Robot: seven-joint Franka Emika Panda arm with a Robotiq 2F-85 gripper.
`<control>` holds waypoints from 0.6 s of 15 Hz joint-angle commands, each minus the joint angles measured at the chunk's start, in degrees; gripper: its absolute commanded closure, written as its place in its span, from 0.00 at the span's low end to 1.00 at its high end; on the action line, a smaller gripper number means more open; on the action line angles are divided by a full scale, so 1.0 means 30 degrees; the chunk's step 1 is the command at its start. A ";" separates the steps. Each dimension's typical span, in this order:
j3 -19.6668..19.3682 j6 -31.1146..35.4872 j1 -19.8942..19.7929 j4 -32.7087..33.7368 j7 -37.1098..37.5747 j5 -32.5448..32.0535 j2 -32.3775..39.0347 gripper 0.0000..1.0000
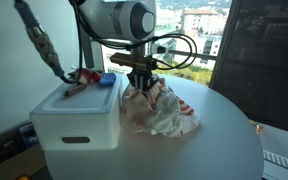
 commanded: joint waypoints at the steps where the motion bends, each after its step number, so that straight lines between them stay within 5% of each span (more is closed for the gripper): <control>1: -0.0159 -0.1065 0.0054 0.2458 0.0197 -0.0435 0.1268 0.89; 9: -0.0886 -0.0681 -0.0595 0.6201 0.0243 -0.0114 0.4735 0.87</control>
